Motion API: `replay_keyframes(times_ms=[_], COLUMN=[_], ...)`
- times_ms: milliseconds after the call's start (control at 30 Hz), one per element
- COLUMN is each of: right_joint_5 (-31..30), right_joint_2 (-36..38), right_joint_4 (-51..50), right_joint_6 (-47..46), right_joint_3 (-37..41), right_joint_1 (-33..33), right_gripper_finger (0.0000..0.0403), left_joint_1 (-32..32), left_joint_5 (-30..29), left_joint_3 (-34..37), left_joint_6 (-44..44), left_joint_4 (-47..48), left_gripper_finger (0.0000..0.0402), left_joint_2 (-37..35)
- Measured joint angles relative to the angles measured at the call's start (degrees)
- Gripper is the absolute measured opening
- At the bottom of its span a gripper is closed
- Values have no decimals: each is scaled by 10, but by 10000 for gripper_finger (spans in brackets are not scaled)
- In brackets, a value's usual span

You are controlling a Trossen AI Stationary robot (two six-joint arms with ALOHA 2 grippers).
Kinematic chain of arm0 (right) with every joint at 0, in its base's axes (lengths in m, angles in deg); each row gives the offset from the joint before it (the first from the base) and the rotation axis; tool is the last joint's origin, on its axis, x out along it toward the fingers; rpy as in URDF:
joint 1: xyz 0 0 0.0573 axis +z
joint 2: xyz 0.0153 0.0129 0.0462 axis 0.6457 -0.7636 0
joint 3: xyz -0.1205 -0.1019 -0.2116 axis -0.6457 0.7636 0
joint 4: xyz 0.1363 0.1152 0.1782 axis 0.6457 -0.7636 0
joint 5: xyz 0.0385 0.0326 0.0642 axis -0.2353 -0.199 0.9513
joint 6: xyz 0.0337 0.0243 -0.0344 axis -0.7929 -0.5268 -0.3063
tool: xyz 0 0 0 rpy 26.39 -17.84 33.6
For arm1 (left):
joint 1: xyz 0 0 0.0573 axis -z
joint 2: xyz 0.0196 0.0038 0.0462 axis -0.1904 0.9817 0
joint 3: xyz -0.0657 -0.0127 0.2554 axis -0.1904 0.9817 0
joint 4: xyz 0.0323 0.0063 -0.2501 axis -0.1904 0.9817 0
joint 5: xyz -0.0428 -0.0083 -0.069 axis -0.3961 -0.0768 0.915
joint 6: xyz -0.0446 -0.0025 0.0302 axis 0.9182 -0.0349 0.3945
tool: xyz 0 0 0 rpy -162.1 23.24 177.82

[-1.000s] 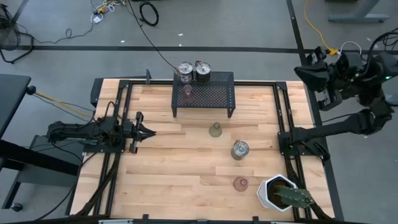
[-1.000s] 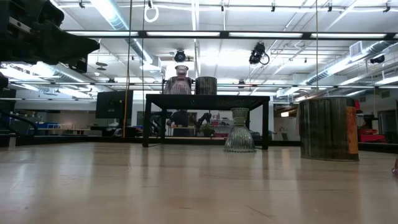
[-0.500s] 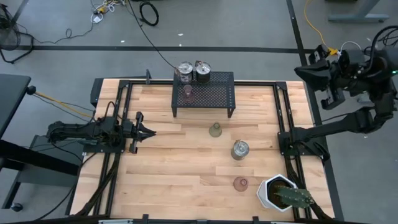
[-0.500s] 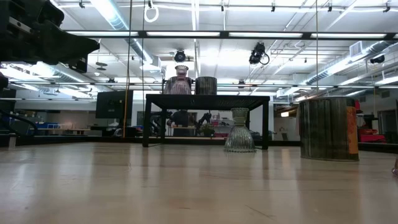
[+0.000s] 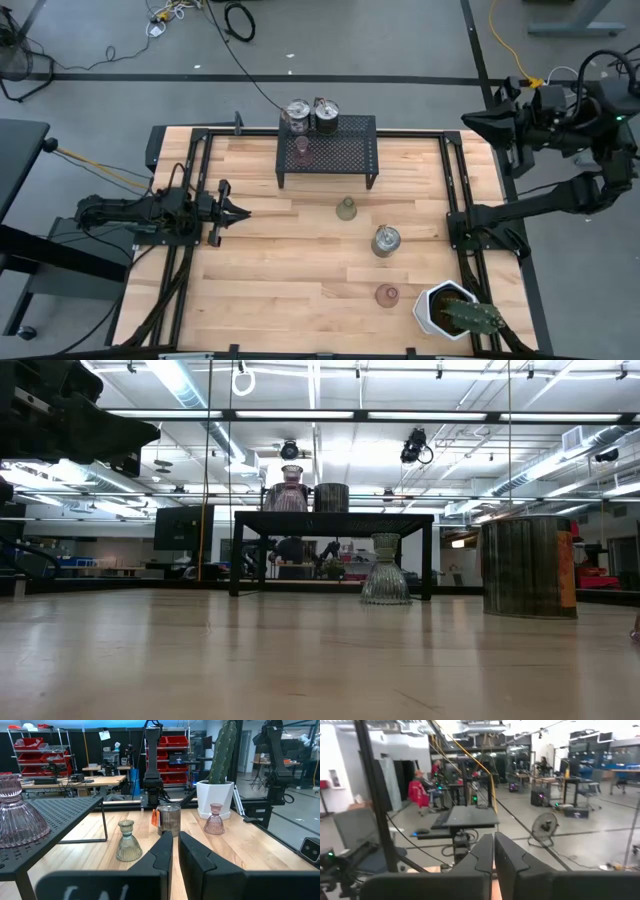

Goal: Pick & Place candle stick holders
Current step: Put the silver scented candle on the shelf

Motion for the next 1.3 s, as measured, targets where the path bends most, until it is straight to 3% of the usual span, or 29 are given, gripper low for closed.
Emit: replay_keyframes(times_ms=[833,1300], right_joint_5=[-9,-9], right_joint_2=[-6,-36], right_joint_4=[-6,-70], right_joint_6=[26,25], right_joint_3=[0,0], right_joint_1=[0,0], right_gripper_finger=[20,20], left_joint_1=[0,0], left_joint_5=[0,0], left_joint_3=[0,0], left_joint_6=[0,0], left_joint_4=[0,0], left_gripper_finger=[34,34], left_joint_2=[0,0])
